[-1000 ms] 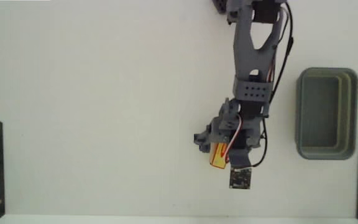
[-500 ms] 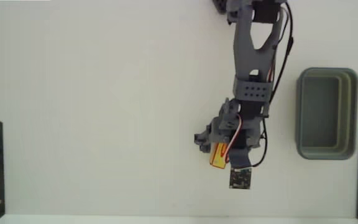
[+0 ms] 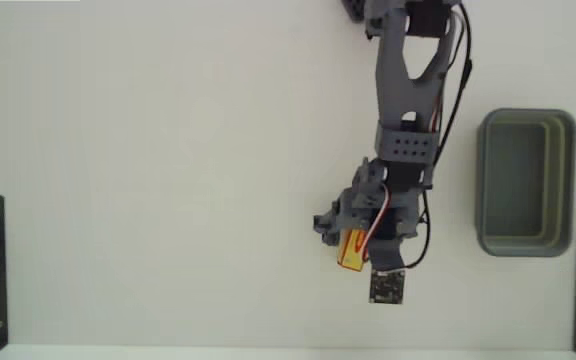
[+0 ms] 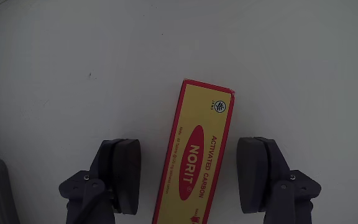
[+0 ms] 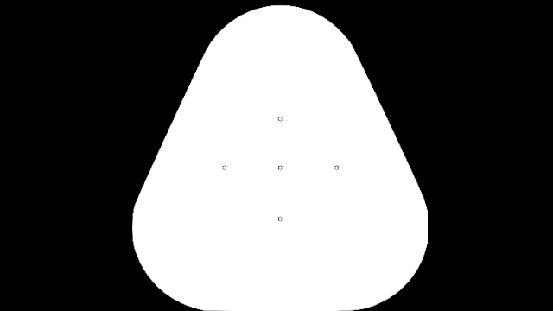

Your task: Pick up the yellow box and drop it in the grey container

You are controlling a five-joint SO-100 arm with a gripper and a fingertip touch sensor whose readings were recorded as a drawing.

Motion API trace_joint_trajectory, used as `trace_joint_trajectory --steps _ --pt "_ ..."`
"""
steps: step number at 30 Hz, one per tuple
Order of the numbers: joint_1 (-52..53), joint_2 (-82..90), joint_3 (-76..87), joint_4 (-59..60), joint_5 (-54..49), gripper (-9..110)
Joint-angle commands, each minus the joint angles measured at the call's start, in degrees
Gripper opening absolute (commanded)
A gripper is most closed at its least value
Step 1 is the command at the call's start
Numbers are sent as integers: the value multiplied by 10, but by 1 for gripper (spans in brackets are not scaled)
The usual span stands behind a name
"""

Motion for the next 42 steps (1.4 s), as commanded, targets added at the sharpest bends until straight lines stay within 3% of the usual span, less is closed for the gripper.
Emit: trace_joint_trajectory --steps 1,42 --pt "5 14 -1 -7 3 93" --pt "5 14 -1 -7 3 82"
